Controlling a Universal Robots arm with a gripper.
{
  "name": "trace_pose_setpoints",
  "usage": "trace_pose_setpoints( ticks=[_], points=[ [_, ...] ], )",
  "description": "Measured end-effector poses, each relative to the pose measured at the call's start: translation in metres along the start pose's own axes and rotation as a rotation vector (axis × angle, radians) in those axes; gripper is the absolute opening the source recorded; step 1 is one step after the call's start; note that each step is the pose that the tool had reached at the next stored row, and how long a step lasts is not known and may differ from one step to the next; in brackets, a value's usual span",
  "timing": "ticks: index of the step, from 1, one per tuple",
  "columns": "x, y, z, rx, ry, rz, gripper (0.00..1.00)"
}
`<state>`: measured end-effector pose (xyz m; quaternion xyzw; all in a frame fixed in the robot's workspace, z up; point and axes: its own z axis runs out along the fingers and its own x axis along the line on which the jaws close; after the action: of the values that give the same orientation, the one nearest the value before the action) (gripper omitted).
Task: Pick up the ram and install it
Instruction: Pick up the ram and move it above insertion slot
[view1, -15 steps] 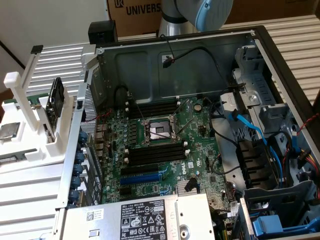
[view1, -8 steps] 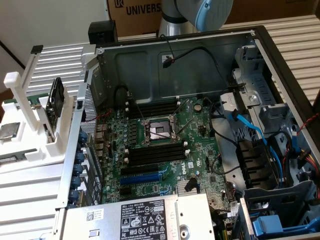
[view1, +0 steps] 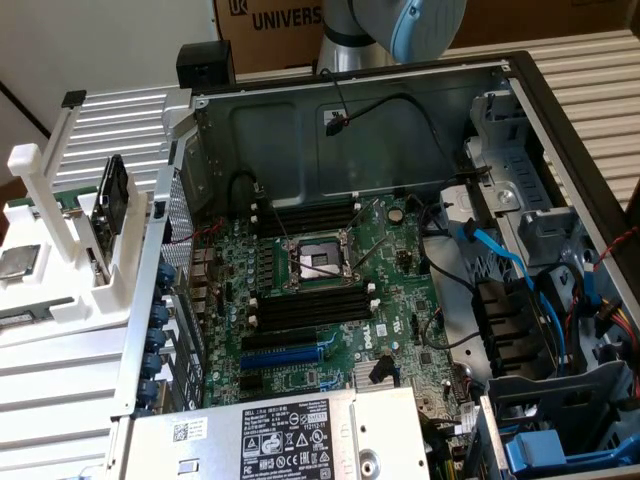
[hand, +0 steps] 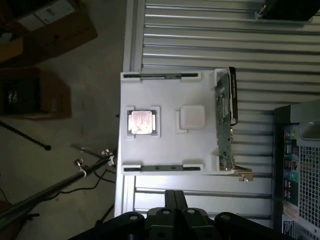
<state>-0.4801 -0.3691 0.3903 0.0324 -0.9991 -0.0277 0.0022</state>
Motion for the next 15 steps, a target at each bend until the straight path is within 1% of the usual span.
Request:
trace_pose_setpoints(
  ticks=[13, 15],
  points=[
    [0.0, -0.0001, 0.0012, 0.0006, 0.0132, -0.238, 0.1],
    [-0.0001, -0.0002, 0.0026, 0.0008, 0.0173, -0.31, 0.1]
  ],
)
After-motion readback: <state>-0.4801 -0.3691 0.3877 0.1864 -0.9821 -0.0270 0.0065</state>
